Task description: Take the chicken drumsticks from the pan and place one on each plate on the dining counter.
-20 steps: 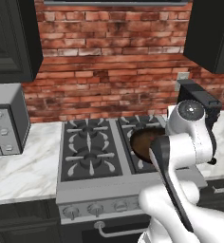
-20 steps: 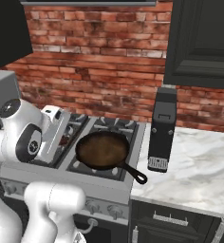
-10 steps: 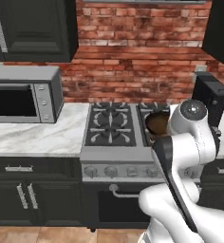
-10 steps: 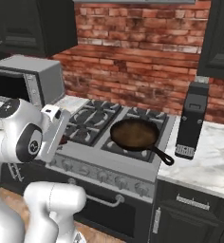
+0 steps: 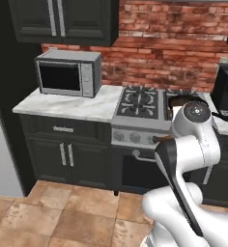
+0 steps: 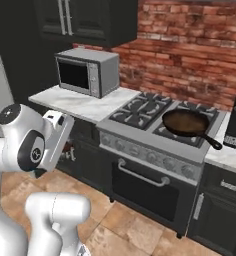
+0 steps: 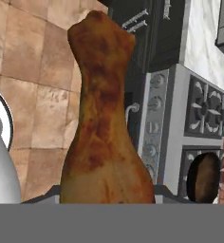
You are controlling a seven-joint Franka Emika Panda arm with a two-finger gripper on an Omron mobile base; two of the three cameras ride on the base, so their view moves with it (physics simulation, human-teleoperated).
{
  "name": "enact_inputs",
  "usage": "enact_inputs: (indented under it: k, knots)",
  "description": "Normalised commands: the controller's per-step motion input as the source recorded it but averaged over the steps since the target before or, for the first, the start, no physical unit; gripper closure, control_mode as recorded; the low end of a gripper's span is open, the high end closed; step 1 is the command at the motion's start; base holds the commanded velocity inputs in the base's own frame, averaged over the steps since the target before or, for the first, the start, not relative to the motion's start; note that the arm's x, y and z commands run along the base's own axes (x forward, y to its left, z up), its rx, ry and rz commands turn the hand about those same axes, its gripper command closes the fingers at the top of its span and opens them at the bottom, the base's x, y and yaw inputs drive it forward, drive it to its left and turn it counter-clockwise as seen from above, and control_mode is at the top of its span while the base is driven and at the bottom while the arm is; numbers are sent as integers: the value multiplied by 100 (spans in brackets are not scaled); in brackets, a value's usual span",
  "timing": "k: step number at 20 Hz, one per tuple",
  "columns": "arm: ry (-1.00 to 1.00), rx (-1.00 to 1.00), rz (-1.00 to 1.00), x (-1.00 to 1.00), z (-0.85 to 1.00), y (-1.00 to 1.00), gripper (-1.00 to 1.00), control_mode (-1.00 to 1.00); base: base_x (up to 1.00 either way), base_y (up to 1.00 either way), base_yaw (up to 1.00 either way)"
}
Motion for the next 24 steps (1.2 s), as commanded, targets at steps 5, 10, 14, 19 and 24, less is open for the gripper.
enact_inputs:
  k: [5,10,14,19,24]
  knots:
    - [0,0,0,0,0,0,100,100,-100,34,26]
    - [0,0,0,0,0,0,100,100,-100,36,25]
    - [0,0,0,0,0,0,100,100,-99,19,30]
    - [0,0,0,0,0,0,100,100,-83,-38,31]
    - [0,0,0,0,0,0,100,100,-92,38,23]
